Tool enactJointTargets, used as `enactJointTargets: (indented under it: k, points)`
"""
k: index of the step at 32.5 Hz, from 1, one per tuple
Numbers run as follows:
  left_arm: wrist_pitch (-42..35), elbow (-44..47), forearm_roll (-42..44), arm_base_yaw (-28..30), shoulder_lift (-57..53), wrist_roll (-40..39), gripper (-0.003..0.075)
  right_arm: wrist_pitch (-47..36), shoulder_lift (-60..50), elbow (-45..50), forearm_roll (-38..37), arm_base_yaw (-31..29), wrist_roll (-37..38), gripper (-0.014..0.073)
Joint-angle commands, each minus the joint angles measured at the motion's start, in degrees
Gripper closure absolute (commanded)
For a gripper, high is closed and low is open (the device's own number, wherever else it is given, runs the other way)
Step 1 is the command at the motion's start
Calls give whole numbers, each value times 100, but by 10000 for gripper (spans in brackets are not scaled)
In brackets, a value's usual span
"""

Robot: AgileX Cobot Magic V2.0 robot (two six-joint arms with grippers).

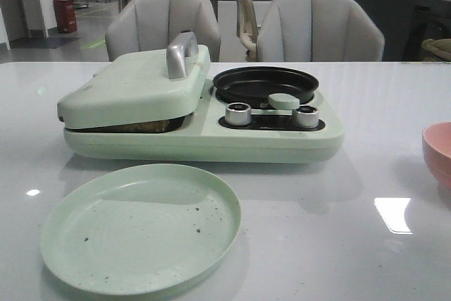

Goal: Make breakfast with bread and shrimp
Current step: 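Grasp the silver lid handle with the left gripper and close the lid, then grasp the pink bowl rim with the right gripper and lift it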

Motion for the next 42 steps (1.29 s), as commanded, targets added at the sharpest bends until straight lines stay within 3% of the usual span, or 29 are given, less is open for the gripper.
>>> enactJointTargets:
  k: [1,5,11,20,25,28,33,39,42]
  points:
    - [-194,417,-237,-241,-794,89,619,-251,-83,-139,-106,-29,-5,111]
    - [-572,1167,208,-353,-1577,18,619,-251,-83,-139,-106,-29,-5,111]
    - [-1326,2163,1336,-341,-2610,-1050,619,-334,-83,-139,-106,-29,-5,111]
    - [-1181,2520,1313,-341,-2906,-1050,619,-351,58,-152,-75,-29,-5,111]
    - [-1181,2520,1301,-341,-2906,-1050,619,273,630,-551,-75,-107,-5,111]
    - [-1181,2520,1301,-341,-2906,-1050,619,549,1070,-933,-114,-541,-5,111]
    - [-1181,2520,1301,-341,-2906,-1050,619,850,1825,-1533,-83,-1947,-5,106]
    - [-1191,2520,1301,-341,-2906,-1050,619,583,2520,-2010,47,-3179,-5,107]
    - [-1191,2520,1301,-341,-2906,-1050,619,310,2860,-2128,70,-3408,-47,108]
